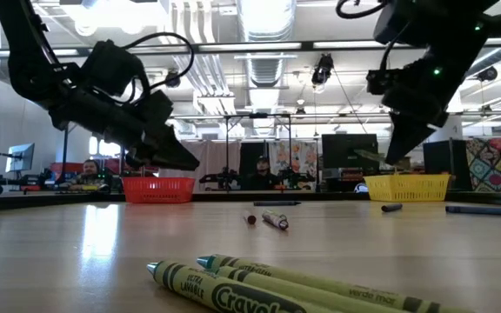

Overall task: Sort crayons
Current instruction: Put the green crayon into the yellow bin

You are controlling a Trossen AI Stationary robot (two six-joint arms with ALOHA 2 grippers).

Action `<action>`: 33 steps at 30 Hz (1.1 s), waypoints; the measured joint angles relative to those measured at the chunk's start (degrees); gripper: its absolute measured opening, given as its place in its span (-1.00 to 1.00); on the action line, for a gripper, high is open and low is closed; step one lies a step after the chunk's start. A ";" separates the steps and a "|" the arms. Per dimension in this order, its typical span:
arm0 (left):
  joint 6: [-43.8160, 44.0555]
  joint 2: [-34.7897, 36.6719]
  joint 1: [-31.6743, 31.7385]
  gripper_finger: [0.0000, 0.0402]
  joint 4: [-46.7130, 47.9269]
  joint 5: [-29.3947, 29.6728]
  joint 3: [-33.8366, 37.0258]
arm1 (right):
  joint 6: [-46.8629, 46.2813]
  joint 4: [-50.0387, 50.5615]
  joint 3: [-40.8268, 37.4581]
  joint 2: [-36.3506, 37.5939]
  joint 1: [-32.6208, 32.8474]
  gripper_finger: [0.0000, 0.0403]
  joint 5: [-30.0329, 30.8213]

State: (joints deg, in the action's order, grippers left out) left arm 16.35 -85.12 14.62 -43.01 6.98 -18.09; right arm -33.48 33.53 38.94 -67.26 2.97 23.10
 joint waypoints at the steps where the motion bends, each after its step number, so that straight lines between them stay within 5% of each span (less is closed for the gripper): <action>1: 1.42 0.00 0.20 -0.63 -0.23 0.03 0.00 | 0.84 -0.62 0.00 0.00 -0.83 -0.94 0.22; 5: 2.22 0.00 1.15 -0.63 -2.26 0.07 -0.30 | 5.54 -7.16 0.00 0.00 -5.75 -0.94 1.84; 17: 0.18 1.28 2.22 -0.63 -2.08 -0.02 -1.37 | 12.99 -14.43 0.04 -1.96 -15.70 -0.94 -5.72; 26: -1.70 17.54 5.92 -0.63 14.75 2.54 -0.86 | 16.40 -16.94 1.30 -5.24 -23.53 -0.94 -8.54; 33: -1.98 23.65 6.28 -0.63 17.29 8.59 0.73 | 18.94 -16.32 7.82 -10.14 -30.51 -0.94 -13.06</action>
State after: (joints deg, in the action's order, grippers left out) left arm 14.38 -61.47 20.91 -25.71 15.57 -17.35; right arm -14.54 17.21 46.76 -77.40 -27.55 10.05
